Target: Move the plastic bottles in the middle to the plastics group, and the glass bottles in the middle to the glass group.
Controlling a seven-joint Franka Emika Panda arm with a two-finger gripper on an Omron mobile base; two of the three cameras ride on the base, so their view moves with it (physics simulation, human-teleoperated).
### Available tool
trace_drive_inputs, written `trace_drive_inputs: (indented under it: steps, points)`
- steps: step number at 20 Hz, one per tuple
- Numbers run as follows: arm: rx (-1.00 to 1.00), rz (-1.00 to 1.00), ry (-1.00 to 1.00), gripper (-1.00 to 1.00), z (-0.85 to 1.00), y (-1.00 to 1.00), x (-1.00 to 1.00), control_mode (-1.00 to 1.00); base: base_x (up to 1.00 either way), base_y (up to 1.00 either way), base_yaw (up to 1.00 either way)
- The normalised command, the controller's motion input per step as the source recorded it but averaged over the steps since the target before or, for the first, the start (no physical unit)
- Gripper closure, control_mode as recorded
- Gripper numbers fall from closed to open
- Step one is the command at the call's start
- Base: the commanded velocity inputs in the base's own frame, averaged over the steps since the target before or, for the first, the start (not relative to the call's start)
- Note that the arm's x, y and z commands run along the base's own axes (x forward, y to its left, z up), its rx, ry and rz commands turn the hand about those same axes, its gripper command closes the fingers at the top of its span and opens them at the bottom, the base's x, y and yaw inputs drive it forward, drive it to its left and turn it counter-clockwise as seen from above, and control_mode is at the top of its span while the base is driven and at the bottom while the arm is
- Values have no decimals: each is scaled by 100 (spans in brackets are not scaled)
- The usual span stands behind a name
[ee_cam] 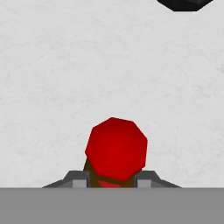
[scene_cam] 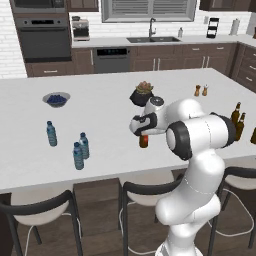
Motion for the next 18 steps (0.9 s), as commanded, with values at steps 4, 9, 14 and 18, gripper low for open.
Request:
trace_drive_inputs:
  steps: [4,9,14,18]
  points:
    - [0,0,0,100,19,0,-5,-100,0,0,0]
    - [0,-2,0,100,50,-9,-15,-100,0,0,0]
    - [0,-13,0,100,29,-58,-19,-100,0,0,0]
    - [0,-23,0,100,22,-84,-23,-100,0,0,0]
